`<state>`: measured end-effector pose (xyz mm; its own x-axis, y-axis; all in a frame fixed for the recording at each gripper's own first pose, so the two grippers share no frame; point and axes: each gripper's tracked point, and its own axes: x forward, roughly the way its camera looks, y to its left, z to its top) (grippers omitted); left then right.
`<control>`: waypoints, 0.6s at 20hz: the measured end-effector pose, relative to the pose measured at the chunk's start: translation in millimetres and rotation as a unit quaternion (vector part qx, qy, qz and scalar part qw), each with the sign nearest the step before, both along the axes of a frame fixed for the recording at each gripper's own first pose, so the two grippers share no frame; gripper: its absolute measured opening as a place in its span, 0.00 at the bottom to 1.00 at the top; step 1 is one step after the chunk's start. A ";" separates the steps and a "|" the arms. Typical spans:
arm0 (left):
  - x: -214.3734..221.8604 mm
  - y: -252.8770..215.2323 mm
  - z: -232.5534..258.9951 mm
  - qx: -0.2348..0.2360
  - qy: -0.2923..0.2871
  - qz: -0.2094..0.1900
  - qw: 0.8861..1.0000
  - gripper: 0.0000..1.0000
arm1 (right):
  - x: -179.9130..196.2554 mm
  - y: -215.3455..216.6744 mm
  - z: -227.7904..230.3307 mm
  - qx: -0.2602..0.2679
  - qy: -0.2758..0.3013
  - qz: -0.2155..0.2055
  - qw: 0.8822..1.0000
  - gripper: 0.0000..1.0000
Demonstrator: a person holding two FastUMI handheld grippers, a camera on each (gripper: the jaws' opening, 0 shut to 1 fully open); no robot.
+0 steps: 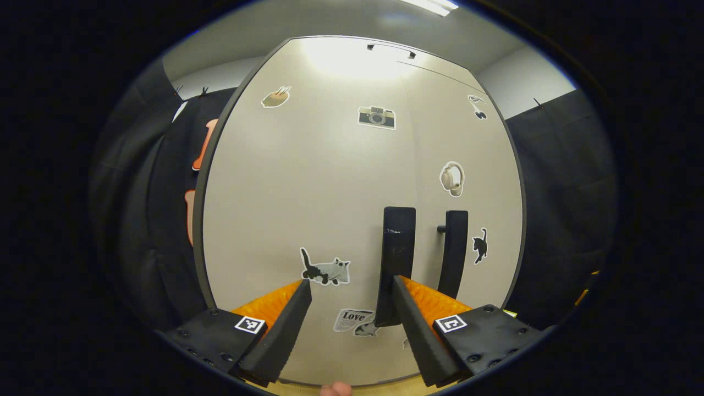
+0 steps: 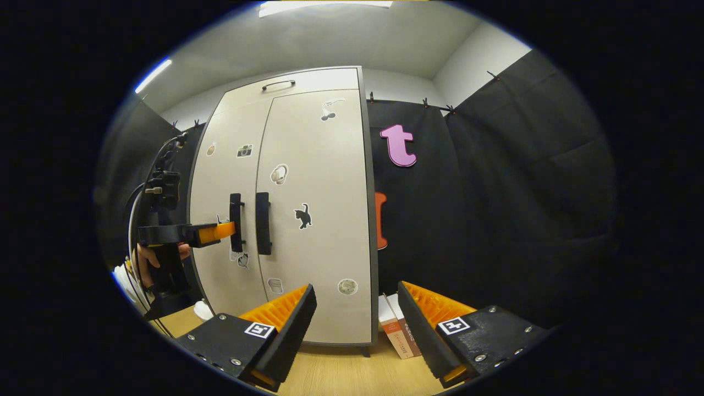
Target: Grab one shoe with the right hand and put it into the shoe cabinet, grab the other shoe with the left hand and put it into the shoe cabinet; then close the right door with the right hand and the left door with the left hand.
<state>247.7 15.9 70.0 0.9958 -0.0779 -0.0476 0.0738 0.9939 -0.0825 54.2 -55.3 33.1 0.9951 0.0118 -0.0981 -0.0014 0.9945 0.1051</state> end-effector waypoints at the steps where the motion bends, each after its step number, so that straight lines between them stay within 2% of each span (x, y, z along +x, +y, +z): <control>1: 0.1 0.0 -0.7 0.002 0.000 0.001 1.000 0.96 | 0.4 -0.6 -0.5 0.000 -0.001 0.000 1.000 0.92; 3: -5.0 3.9 -3.5 0.009 0.007 0.011 1.000 0.99 | 0.6 1.6 0.1 0.004 0.001 0.004 1.000 0.92; 5: -17.6 1.6 0.2 0.003 -0.001 0.009 1.000 0.96 | -0.2 3.1 1.4 0.005 -0.001 0.007 1.000 0.92; 12: -83.5 11.9 5.6 -0.014 -0.001 0.018 1.000 0.97 | -2.5 22.6 7.9 0.005 -0.010 0.034 0.999 0.92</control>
